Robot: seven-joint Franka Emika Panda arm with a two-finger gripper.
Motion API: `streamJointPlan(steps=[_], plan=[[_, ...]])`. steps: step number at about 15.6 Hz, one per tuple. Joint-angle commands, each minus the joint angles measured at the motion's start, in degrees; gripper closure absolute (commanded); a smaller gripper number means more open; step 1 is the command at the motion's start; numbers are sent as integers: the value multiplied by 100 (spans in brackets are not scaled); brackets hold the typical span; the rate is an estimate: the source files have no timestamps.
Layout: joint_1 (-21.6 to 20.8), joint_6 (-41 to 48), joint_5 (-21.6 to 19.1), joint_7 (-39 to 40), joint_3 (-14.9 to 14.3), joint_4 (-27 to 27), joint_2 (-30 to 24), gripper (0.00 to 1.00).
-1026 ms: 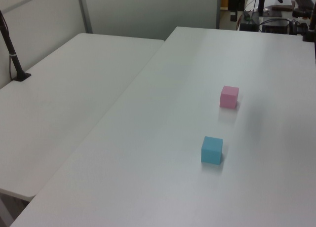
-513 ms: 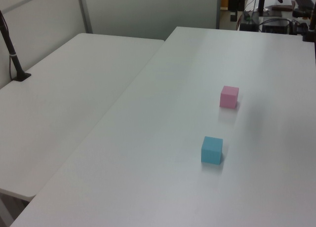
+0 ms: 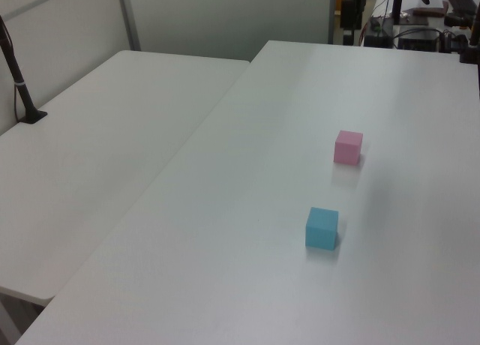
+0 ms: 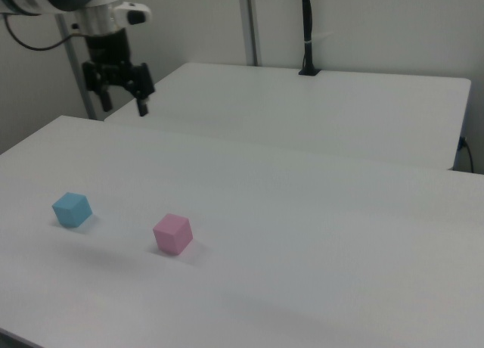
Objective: Put blue cube on pink cube
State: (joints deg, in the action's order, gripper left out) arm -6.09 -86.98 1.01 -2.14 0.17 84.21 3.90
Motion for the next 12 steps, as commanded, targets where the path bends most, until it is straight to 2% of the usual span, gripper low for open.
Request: streamJointPlan(steps=[1,7,12], plan=[[-796,-118,-145,-629,-43,192,-82,0],[-2035,-214,-145,-1622,-8,333,-74,0],[-2423,-986,-154,-2211,54,727,40,0]])
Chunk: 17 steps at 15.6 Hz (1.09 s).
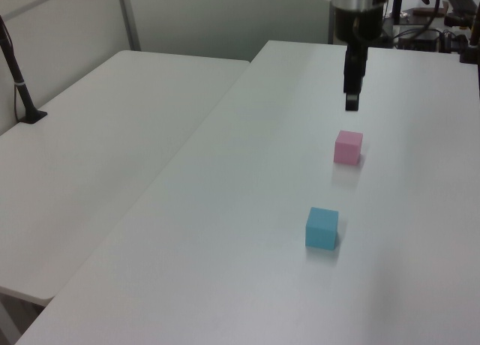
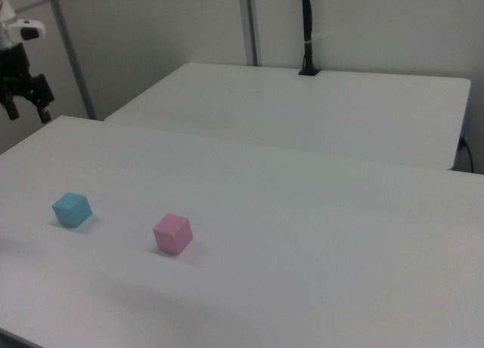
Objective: Put blue cube on pink cube
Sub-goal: 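Lower the open gripper over the light-blue cube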
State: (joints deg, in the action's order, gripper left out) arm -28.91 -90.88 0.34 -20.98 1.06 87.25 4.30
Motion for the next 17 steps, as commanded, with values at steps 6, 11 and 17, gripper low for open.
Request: streamJointPlan(steps=[6,11,17], plan=[[-202,-1808,-77,-503,-35,1284,536,0],[-194,-2495,-69,-503,-9,1479,1186,0],[-194,-2697,-7,-503,0,1497,1582,0]])
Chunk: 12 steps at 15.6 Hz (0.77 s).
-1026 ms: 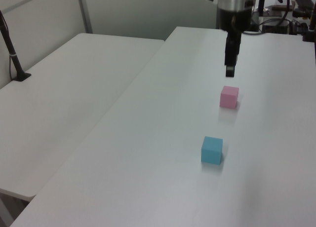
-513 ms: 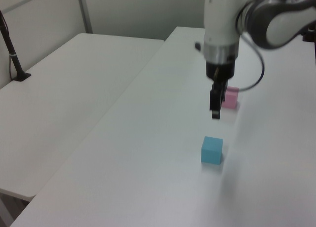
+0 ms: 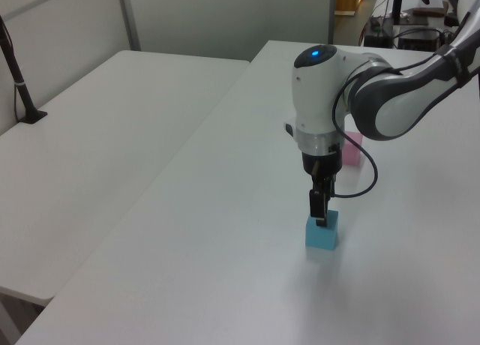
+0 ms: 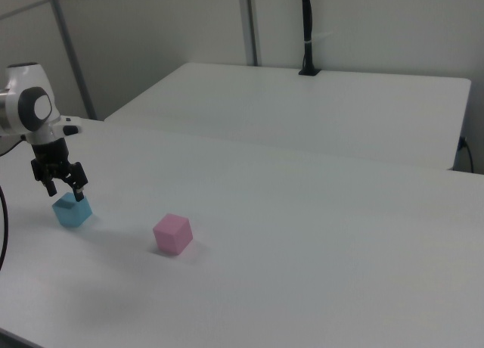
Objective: Put blue cube on pink cube
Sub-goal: 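Lower the open gripper over the light-blue cube, then close the gripper on the light-blue cube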
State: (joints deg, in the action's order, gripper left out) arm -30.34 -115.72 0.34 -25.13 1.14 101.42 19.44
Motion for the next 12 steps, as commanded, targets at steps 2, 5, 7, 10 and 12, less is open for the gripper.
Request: streamJointPlan(steps=[2,5,7,10,12], plan=[[-42,-416,1,-89,53,124,147,0],[-33,-583,54,-89,80,177,244,0],[-42,-610,80,-80,80,177,262,0],[-42,-619,142,-80,97,177,262,53],[-33,-619,151,-54,97,177,271,82]])
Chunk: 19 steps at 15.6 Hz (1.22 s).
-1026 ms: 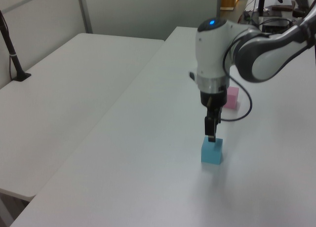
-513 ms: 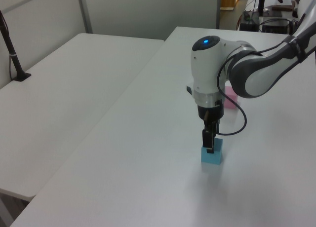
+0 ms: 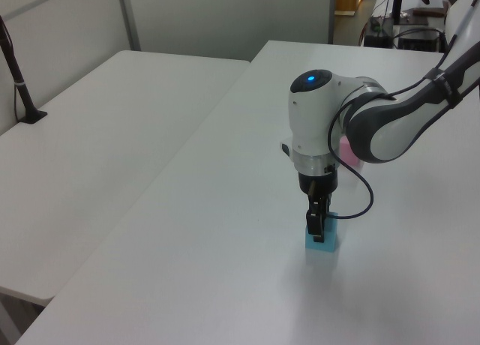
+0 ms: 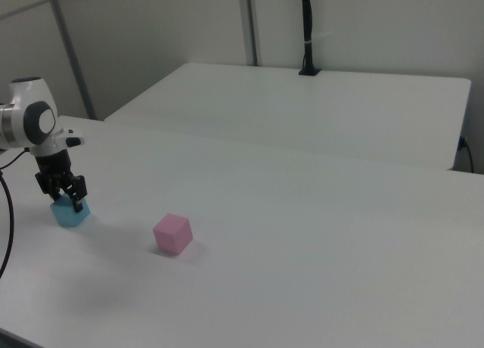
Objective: Put blue cube on pink cube
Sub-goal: 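Close the gripper on the light-blue cube, then lift the light-blue cube and carry it above the pink cube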
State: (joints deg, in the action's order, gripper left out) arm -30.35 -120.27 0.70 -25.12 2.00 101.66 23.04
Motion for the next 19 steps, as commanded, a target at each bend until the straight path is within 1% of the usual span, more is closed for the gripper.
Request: streamJointPlan(steps=[1,4,6,8,10,15,16,19], plan=[[-32,-163,150,-54,11,153,-89,89],[-6,-41,194,-19,11,126,-177,91],[3,292,194,-10,11,56,-343,91],[12,748,203,77,11,-180,-580,91],[30,1293,194,157,2,-540,-818,90],[170,2760,124,438,-68,-1796,-977,90],[222,2842,124,447,-68,-1903,-986,90],[459,2851,150,482,-77,-1904,-1065,90]])
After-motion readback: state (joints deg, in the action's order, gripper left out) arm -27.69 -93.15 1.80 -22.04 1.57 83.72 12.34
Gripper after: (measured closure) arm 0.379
